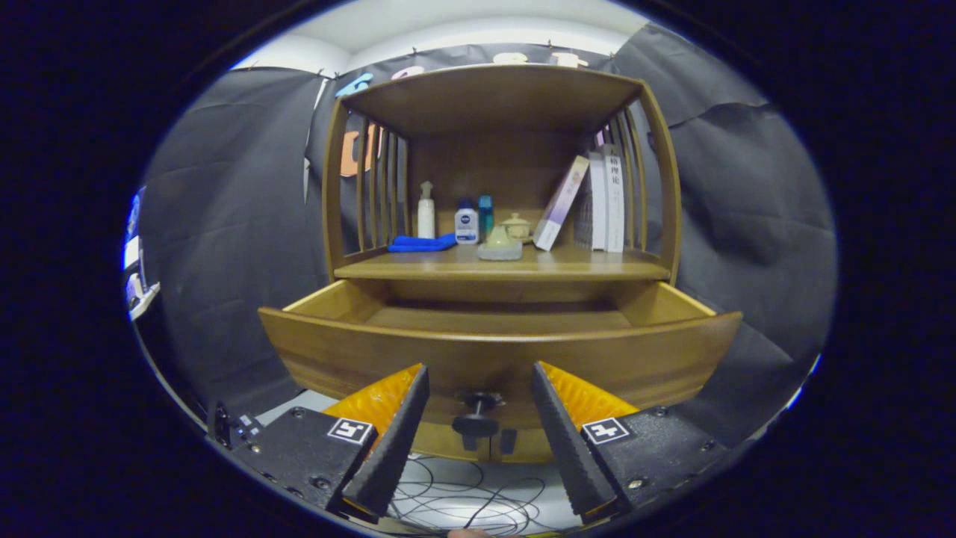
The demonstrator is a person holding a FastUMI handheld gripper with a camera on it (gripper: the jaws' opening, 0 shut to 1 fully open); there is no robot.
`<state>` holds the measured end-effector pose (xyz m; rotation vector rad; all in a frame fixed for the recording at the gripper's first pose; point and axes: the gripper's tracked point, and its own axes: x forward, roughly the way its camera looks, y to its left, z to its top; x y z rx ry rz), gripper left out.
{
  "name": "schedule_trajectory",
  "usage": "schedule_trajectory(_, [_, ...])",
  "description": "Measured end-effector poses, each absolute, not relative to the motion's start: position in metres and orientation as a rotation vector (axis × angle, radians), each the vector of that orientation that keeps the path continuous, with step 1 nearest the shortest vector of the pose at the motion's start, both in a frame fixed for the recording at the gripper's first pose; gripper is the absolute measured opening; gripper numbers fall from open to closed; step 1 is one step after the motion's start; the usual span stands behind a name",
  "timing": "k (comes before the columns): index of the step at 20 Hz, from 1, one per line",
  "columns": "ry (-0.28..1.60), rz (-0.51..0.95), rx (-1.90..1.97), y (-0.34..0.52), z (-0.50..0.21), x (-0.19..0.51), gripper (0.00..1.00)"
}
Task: Pull open the drawer, take out the items inside it, and place them on the countertop above the cabinet.
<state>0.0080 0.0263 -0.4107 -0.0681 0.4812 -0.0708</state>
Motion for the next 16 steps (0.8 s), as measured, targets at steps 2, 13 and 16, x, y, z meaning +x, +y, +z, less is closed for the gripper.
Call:
schedule_trajectory(2, [0.502, -0.079, -0.078, 0.027, -0.426, 0.009, 0.88])
schedule_trajectory(13, [0.544, -0.162, -0.059, 0.037, -0.457, 0.009, 0.87])
schedule_trajectory(16, [0.535, -0.184, -0.053, 0.036, -0.457, 0.018, 0.87])
